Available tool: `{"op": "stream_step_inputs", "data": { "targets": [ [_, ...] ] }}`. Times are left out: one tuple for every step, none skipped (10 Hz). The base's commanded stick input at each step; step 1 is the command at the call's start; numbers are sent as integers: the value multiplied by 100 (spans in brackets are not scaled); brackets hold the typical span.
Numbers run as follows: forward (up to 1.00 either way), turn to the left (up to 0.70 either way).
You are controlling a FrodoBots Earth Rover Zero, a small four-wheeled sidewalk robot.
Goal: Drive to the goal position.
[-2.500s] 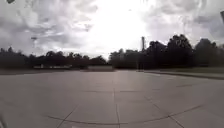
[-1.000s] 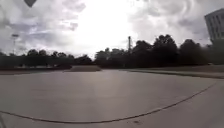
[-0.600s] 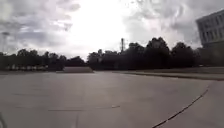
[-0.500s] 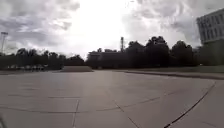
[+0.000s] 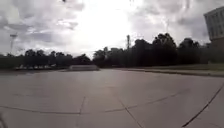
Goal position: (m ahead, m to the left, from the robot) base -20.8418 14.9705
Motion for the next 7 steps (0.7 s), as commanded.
{"op": "stream_step_inputs", "data": {
  "targets": [
    [0,100],
    [0,100],
    [0,100],
    [0,100],
    [0,100],
    [0,100],
    [0,100]
  ]
}}
